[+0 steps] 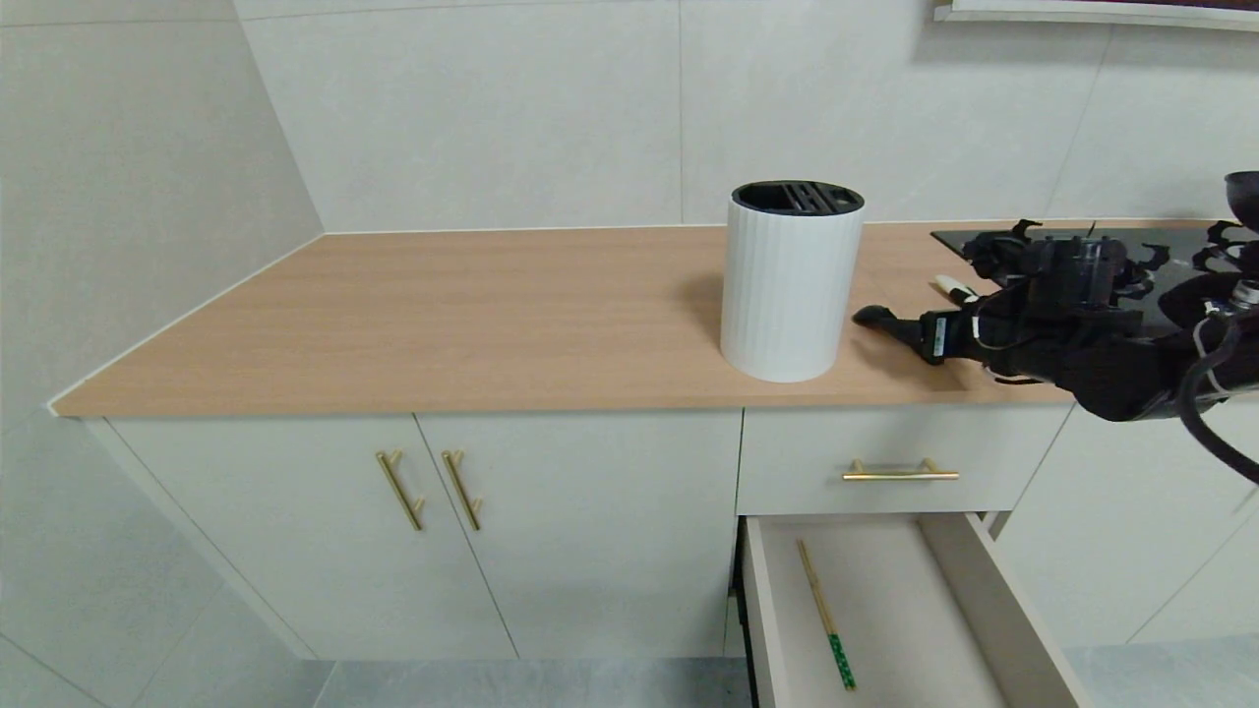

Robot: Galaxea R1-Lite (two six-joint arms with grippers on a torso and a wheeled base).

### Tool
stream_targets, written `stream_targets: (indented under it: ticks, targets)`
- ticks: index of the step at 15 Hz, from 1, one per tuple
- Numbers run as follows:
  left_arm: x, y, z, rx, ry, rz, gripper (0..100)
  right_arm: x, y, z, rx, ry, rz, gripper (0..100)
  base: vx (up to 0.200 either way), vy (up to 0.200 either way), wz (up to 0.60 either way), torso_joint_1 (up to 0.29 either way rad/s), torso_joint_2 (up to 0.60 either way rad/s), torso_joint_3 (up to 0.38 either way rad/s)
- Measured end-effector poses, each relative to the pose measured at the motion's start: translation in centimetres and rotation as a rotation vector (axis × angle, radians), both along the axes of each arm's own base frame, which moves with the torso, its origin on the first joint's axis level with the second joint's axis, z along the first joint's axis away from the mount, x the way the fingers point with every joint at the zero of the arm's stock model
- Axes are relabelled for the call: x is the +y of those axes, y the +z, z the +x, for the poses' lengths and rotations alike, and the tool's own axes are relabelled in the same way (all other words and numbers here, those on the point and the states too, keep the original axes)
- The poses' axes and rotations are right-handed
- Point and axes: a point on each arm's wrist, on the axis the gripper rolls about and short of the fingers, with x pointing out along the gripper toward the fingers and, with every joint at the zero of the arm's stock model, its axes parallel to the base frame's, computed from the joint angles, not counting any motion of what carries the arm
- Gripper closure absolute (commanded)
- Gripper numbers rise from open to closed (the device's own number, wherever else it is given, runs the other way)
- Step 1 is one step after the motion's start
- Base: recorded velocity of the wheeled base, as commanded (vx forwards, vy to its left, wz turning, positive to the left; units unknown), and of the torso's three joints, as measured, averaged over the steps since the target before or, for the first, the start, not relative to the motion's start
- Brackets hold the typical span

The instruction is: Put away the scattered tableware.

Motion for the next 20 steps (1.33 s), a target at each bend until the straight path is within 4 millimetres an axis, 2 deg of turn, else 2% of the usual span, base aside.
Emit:
stream_targets:
  ticks: [4, 13, 14, 20]
  targets:
    - [0.0, 0.0, 0.0, 0.000, 0.000, 0.000, 0, 0.2, -1.7, 1.4, 0.027, -0.013, 0.000, 0, 0.000, 0.000, 0.00, 0.000, 0.00, 0.000]
    - [0.0, 0.0, 0.0, 0.000, -0.001, 0.000, 0, 0.1, -2.9, 2.6, 0.039, -0.065, -0.010, 0, 0.000, 0.000, 0.00, 0.000, 0.00, 0.000]
    - [0.0, 0.0, 0.0, 0.000, -0.001, 0.000, 0, 0.1, -2.9, 2.6, 0.039, -0.065, -0.011, 100, 0.000, 0.000, 0.00, 0.000, 0.00, 0.000]
    - [0.0, 0.0, 0.0, 0.000, -0.001, 0.000, 0, 0.1, -3.0, 2.7, 0.041, -0.065, -0.010, 100, 0.000, 0.000, 0.00, 0.000, 0.00, 0.000]
